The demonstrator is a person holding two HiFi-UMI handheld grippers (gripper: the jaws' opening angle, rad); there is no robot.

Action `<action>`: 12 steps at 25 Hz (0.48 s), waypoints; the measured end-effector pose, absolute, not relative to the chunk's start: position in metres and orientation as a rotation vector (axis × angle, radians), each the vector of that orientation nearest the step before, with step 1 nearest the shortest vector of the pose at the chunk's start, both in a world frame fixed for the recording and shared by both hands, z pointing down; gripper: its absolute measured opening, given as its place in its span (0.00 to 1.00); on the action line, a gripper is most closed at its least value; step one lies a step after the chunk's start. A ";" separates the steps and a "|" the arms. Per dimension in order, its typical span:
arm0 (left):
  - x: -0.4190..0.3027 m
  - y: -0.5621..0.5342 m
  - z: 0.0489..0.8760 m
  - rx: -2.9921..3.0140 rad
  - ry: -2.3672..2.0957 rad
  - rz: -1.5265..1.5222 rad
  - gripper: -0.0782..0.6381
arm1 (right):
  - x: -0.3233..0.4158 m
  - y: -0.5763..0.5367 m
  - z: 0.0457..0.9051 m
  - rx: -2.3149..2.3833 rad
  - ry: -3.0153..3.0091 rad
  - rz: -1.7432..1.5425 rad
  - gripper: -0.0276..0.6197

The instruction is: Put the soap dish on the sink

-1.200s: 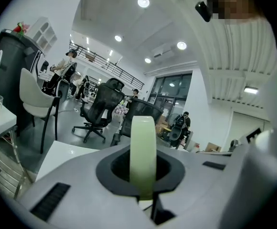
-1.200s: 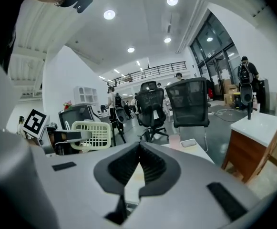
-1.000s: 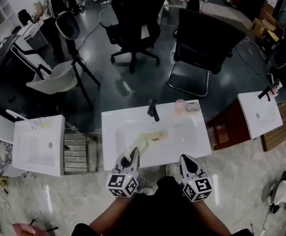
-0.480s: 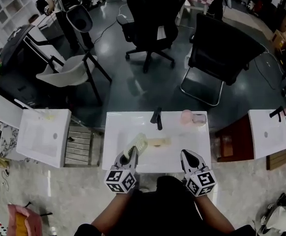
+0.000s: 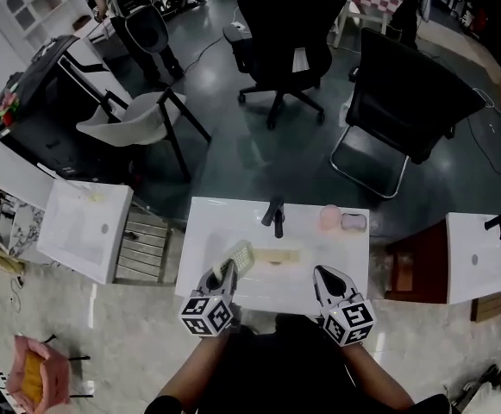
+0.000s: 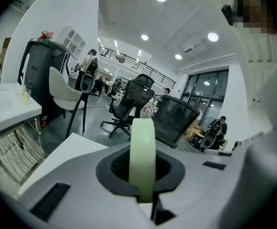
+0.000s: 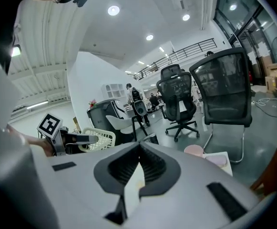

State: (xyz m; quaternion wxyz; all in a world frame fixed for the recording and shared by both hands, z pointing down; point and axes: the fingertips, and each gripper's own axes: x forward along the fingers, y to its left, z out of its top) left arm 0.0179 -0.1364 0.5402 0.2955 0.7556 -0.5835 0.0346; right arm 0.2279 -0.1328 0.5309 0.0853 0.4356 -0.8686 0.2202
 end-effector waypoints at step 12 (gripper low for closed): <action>-0.004 -0.165 0.578 1.947 -1.540 0.157 0.14 | 0.221 -0.161 0.558 1.251 -2.548 0.712 0.04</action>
